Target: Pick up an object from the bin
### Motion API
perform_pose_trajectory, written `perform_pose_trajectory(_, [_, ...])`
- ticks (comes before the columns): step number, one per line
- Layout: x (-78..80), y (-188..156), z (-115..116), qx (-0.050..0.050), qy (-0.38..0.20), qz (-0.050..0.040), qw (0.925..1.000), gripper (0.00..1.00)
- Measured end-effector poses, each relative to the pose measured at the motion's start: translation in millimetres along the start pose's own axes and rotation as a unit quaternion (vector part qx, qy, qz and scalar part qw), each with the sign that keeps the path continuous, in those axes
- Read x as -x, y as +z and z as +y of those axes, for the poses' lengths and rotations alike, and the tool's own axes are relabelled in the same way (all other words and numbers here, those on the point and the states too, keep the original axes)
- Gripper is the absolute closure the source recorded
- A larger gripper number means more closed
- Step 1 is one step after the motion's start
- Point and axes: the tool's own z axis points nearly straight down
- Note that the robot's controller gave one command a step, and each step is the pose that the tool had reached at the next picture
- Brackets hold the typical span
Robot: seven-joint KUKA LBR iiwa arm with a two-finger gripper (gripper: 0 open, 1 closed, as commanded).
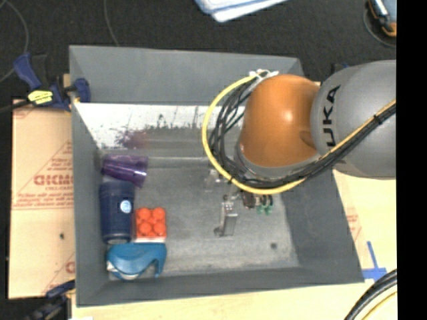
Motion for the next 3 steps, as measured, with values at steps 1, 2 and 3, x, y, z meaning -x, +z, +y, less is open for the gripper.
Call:
perform_pose_trajectory(1, [1.5, -4.5, -0.4, 0.0, 0.002, -0.0042, 1.0, 0.0])
perform_pose_trajectory(2, [6.0, 55.9, 90.1, 0.0, -0.156, -0.0017, 0.9877, 0.0])
perform_pose_trajectory(3, [1.7, 62.2, 114.4, 0.0, -0.151, -0.0019, 0.9885, 0.0])
